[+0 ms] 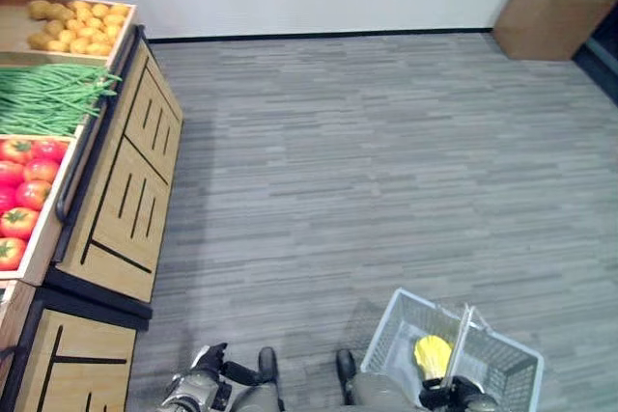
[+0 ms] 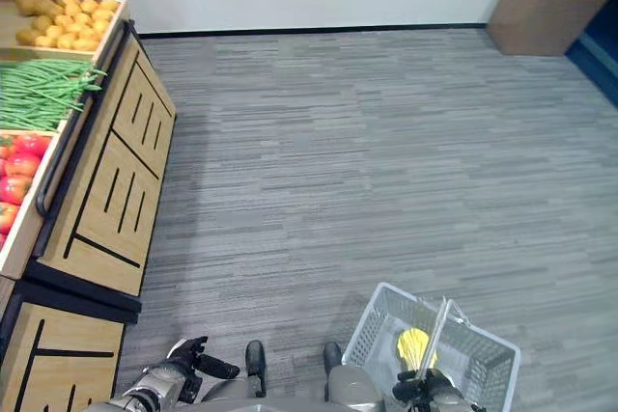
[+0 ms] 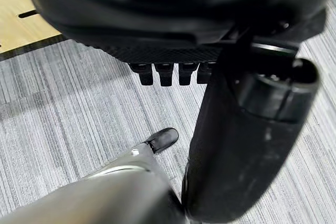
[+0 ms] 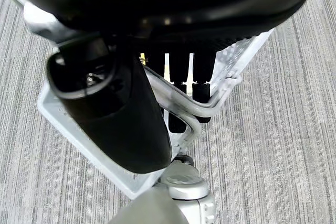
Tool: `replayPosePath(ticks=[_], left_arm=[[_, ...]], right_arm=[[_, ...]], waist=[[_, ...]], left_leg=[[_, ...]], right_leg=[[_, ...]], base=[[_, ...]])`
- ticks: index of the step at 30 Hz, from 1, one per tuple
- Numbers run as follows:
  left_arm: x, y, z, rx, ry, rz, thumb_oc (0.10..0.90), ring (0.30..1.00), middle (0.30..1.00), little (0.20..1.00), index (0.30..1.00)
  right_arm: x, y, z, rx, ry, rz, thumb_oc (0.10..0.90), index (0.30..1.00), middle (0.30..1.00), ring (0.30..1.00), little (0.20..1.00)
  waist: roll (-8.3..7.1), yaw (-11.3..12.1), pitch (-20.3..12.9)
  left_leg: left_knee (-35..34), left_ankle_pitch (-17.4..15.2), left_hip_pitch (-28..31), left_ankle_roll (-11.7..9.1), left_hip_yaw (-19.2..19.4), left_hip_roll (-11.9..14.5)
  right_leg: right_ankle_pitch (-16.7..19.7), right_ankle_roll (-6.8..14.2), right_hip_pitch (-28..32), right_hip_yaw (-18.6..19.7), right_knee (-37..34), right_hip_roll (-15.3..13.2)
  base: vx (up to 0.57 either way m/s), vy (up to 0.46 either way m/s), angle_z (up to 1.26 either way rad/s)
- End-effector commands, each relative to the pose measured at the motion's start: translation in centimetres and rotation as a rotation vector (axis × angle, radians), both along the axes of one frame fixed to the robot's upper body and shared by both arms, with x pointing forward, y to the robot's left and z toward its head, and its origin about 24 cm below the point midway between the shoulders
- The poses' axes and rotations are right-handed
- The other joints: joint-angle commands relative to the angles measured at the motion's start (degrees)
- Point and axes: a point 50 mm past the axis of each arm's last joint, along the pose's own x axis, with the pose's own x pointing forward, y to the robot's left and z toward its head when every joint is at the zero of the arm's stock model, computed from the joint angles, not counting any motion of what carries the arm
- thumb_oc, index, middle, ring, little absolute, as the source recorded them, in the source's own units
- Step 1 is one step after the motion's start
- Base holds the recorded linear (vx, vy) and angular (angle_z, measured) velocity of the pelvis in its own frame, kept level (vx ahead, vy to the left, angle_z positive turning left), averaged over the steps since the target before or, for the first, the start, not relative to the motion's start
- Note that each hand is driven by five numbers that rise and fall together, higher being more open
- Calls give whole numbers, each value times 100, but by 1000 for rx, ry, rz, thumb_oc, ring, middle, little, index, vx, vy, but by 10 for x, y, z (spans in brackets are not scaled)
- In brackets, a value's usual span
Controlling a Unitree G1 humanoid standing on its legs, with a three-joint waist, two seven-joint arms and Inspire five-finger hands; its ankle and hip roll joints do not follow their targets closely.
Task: Get the vegetables into the basket
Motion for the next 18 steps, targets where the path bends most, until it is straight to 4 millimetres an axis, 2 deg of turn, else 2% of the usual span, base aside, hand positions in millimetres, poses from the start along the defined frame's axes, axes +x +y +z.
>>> replayPosePath(ticks=[1,11,18], left_arm=[[-27,17,-4,74,105,-20,900,1000,1000,1000,1000],[-31,13,-6,67,116,-10,900,1000,1000,1000,1000],[-37,13,-7,61,121,43,900,1000,1000,1000,1000]], right_arm=[[-24,-2,-3,-19,94,58,400,300,300,300,300],[-23,-5,-2,-26,96,62,400,300,300,300,300],[-25,-4,-3,-29,107,74,400,300,300,300,300]], waist=[[-143,59,-92],[-88,104,-176],[-91,234,-236]], left_leg=[[5,-499,543,-85,57,-434],[5,-536,684,-135,-159,-392],[5,-501,743,-174,-355,-321]], right_leg=[[586,530,-290,141,-101,-395],[415,412,72,75,-267,-333],[247,306,237,-104,-248,-255]], base=[[30,-24,-16],[51,-42,8],[51,-69,8]])
